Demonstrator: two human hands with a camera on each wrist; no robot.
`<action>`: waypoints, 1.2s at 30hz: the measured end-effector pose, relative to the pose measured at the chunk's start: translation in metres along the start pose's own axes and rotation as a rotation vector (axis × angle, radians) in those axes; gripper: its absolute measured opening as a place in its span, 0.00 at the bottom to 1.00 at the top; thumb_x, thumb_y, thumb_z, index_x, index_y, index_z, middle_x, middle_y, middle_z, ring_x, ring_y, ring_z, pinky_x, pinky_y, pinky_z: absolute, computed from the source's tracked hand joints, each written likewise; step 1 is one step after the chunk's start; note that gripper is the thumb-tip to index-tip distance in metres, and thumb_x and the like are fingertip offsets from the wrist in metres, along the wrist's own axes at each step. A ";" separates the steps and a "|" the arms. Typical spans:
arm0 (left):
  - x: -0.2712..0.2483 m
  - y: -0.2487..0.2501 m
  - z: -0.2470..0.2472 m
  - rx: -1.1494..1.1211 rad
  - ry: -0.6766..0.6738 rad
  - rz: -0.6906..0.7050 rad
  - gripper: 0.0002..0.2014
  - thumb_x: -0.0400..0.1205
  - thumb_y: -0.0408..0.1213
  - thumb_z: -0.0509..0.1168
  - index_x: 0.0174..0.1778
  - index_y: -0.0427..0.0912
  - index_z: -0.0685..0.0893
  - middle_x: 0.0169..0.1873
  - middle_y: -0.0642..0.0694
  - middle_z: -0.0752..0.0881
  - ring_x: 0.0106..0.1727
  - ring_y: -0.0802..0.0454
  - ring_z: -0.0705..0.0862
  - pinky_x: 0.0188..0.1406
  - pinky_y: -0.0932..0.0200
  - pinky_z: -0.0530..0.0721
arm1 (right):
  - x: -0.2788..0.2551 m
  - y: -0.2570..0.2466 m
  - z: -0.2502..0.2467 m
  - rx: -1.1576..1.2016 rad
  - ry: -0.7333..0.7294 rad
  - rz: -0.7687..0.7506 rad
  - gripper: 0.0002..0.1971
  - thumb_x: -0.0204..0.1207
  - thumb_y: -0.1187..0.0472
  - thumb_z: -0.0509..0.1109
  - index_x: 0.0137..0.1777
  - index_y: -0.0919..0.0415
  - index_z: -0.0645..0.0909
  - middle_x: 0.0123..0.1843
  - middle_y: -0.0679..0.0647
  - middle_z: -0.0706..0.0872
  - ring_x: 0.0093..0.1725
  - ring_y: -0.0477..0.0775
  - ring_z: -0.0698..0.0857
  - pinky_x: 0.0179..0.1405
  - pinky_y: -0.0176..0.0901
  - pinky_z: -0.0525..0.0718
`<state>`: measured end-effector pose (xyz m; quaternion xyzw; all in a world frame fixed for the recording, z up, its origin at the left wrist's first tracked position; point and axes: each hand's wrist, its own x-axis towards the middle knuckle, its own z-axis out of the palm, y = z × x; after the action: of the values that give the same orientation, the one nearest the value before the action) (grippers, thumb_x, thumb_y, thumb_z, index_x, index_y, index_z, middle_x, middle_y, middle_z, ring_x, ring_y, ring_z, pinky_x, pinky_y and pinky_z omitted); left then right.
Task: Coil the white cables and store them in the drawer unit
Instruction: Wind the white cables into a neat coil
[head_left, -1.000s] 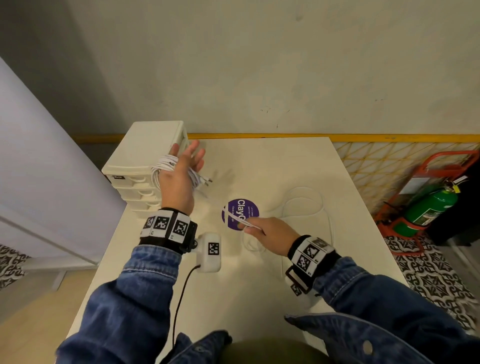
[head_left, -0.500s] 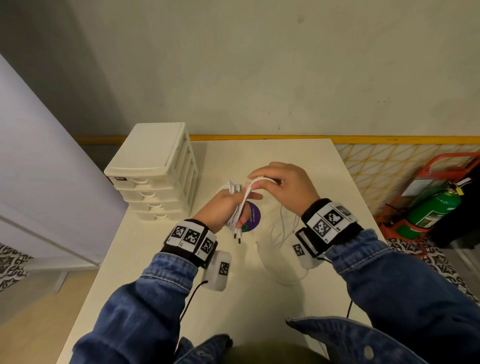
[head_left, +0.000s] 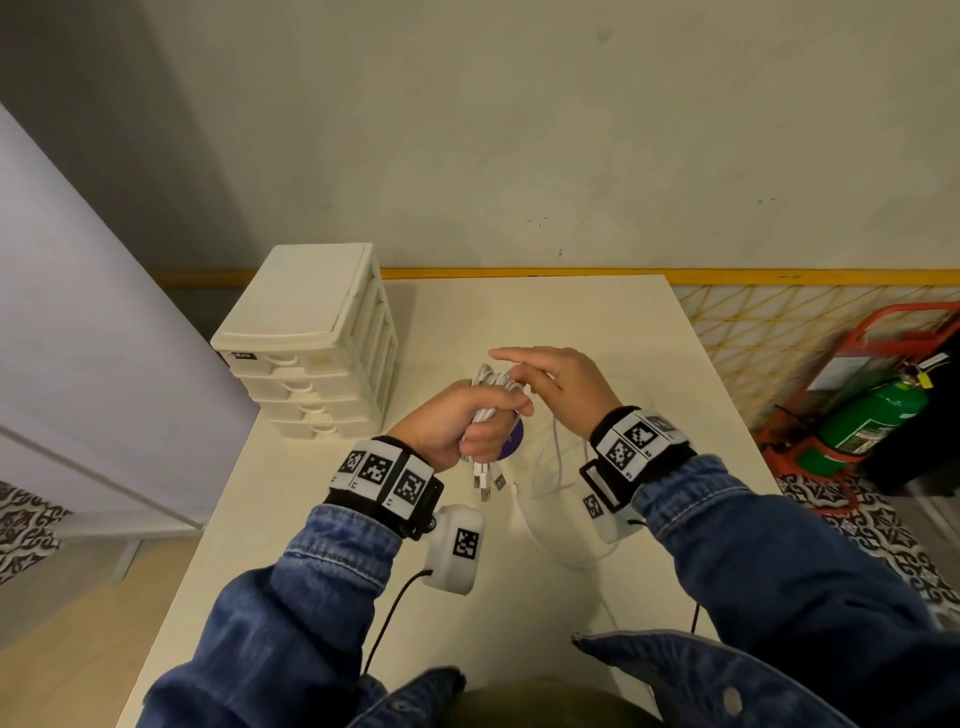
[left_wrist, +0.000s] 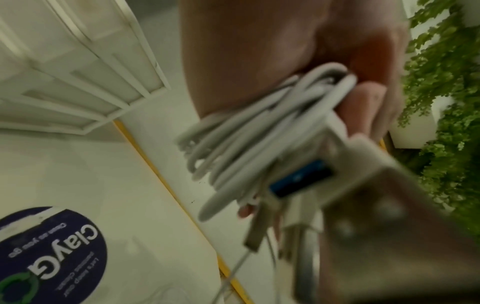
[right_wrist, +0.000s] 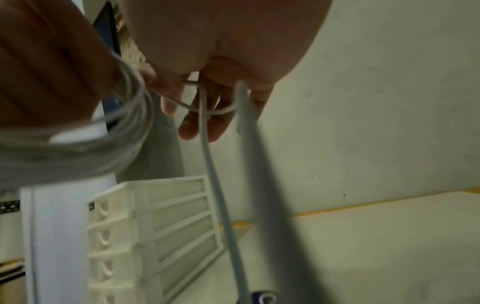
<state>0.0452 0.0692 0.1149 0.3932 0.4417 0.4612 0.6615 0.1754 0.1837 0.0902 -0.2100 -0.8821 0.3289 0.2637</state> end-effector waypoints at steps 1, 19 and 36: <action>-0.001 0.002 0.000 -0.031 -0.021 0.013 0.09 0.79 0.36 0.58 0.38 0.35 0.79 0.08 0.54 0.68 0.08 0.59 0.64 0.13 0.70 0.62 | -0.003 0.003 0.003 0.016 -0.031 0.050 0.15 0.81 0.58 0.58 0.64 0.49 0.80 0.45 0.42 0.86 0.41 0.28 0.81 0.47 0.24 0.75; 0.013 0.022 -0.002 -0.494 0.476 0.580 0.17 0.87 0.43 0.55 0.30 0.45 0.71 0.17 0.53 0.71 0.18 0.58 0.70 0.22 0.64 0.72 | -0.054 0.014 0.075 -0.028 -0.360 0.308 0.07 0.84 0.55 0.53 0.49 0.57 0.70 0.37 0.56 0.80 0.38 0.61 0.80 0.42 0.50 0.76; 0.006 -0.005 -0.019 0.714 0.465 0.023 0.38 0.80 0.66 0.44 0.27 0.35 0.81 0.21 0.40 0.83 0.22 0.54 0.81 0.28 0.64 0.77 | -0.006 -0.045 -0.012 -0.262 -0.135 -0.010 0.16 0.67 0.41 0.72 0.45 0.49 0.73 0.29 0.47 0.82 0.29 0.51 0.80 0.31 0.43 0.75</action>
<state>0.0291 0.0761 0.1032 0.4879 0.7068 0.3632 0.3613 0.1785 0.1549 0.1267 -0.2154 -0.9343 0.2230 0.1759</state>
